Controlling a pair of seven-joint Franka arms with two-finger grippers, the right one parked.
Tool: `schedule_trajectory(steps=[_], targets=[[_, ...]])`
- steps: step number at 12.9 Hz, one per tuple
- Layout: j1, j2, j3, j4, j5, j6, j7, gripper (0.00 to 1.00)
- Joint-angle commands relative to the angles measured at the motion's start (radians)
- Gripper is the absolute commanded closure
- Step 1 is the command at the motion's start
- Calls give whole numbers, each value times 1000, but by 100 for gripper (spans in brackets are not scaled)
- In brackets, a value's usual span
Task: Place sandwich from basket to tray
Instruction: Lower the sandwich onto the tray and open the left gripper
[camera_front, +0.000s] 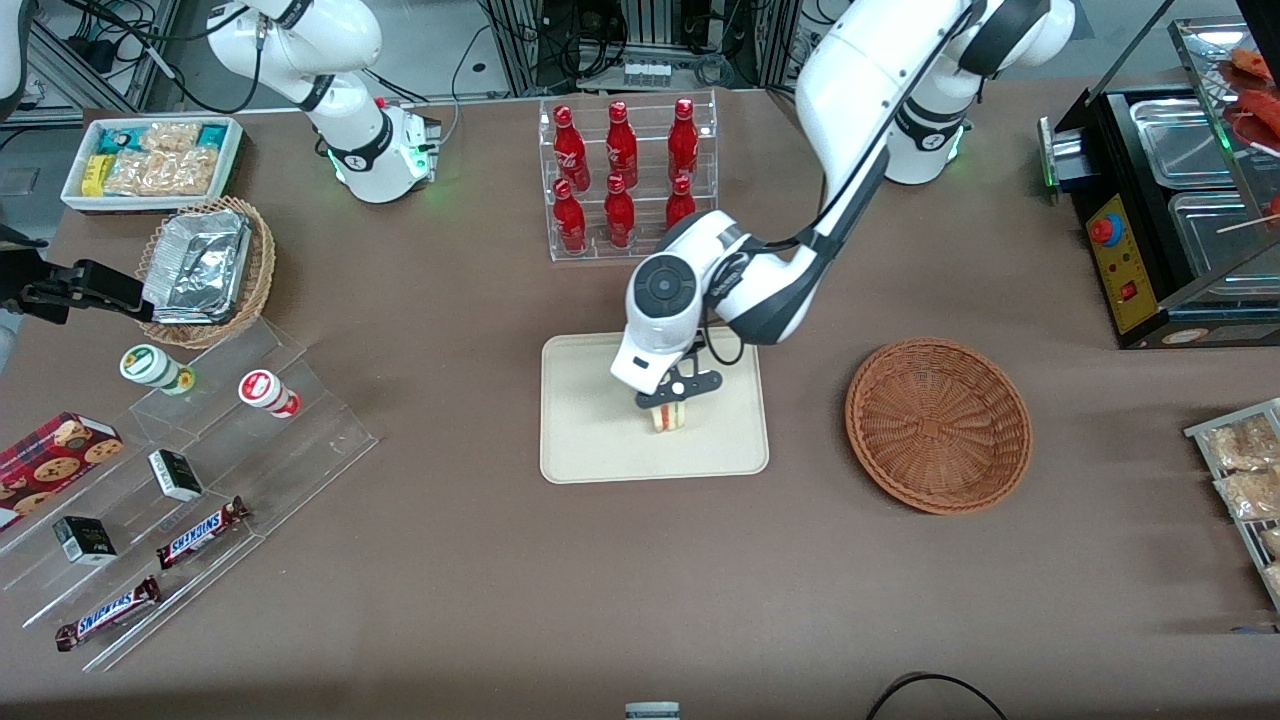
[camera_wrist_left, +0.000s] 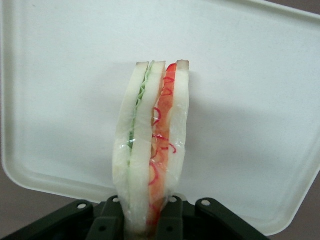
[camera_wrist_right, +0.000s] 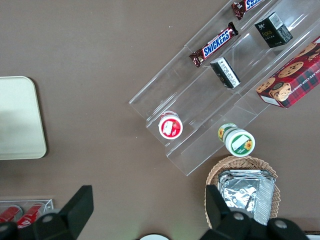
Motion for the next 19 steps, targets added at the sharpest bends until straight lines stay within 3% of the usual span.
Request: schedule_trajectory(steps=[1,16,17,18,19], targets=[[-22,78,15,131,46,-68,-62,100],[-25,124,21,175,72,-94,-119,98],[-25,124,21,176,74,-94,-125,63],[-25,123,21,176,89,-96,-124,6],[-25,121,21,175,117,-99,-125,0]])
